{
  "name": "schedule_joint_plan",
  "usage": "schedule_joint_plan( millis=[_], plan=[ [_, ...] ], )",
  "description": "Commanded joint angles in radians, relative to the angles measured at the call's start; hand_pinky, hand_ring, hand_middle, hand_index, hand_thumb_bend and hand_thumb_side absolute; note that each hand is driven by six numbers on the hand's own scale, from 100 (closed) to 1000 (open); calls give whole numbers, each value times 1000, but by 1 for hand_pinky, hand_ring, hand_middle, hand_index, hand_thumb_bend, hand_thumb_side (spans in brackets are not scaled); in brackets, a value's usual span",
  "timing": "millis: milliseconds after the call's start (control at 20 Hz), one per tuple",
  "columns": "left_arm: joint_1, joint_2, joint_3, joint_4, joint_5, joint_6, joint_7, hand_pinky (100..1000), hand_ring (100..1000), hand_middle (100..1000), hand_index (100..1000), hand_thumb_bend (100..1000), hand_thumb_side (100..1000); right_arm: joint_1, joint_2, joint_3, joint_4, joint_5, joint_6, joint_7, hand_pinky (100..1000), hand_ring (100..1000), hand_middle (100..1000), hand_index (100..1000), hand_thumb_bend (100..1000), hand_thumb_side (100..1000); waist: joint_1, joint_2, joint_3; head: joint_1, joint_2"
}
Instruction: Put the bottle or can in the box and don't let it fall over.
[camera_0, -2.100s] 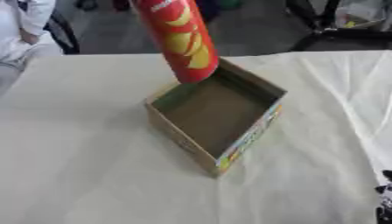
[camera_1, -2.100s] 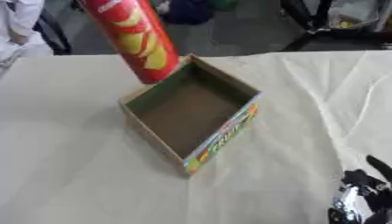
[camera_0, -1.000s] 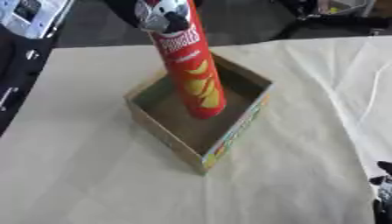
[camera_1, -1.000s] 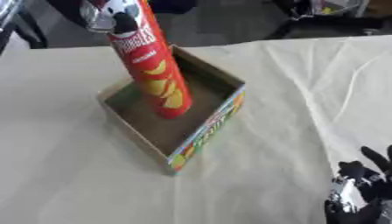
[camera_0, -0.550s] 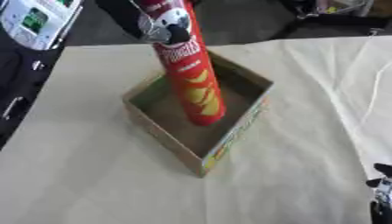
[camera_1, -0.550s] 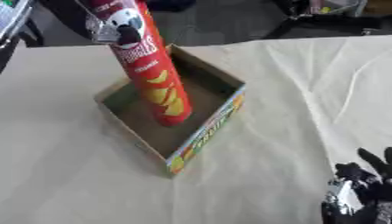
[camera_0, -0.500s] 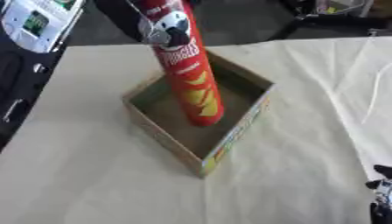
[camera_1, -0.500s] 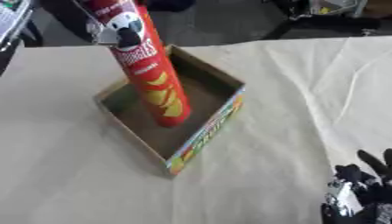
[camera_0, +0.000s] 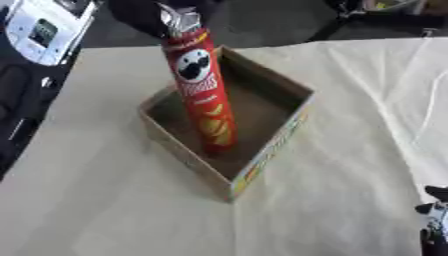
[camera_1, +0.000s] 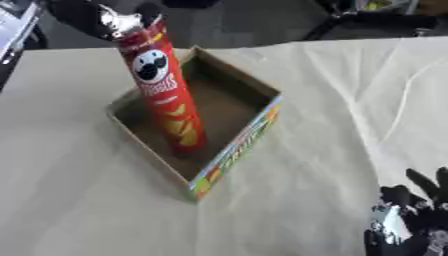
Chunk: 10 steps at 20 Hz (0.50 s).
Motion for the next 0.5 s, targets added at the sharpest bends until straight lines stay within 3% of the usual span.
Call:
schedule_joint_plan(
  millis=[50, 150, 300, 400, 500],
  plan=[
    [-16, 13, 24, -12, 39, -279, -299, 1000, 998, 976, 961, 100, 998, 1, -4, 1, -12, 5, -7, -6, 384, 569, 731, 945, 100, 652, -3, -21, 1, 0, -9],
    [-11, 18, 35, -27, 110, -248, -294, 890, 938, 924, 946, 100, 791, 7, -8, -1, -12, 7, -11, -6, 386, 571, 731, 944, 100, 650, -5, -27, 3, -2, -6],
    [15, 63, 66, -100, 343, -137, -261, 735, 870, 851, 920, 100, 568, 22, -17, -9, -12, 17, -23, -6, 392, 574, 732, 944, 100, 645, -8, -41, 15, -11, -1],
    [51, 111, 91, -190, 558, -15, -232, 659, 842, 812, 907, 100, 542, 32, -25, -20, -12, 24, -34, -6, 396, 576, 733, 944, 100, 643, -11, -51, 26, -19, 1],
    [105, 168, 118, -294, 762, 101, -208, 630, 836, 825, 909, 100, 574, 42, -37, -33, -12, 25, -46, -6, 404, 580, 735, 944, 100, 642, -15, -63, 36, -31, 9]
  ],
)
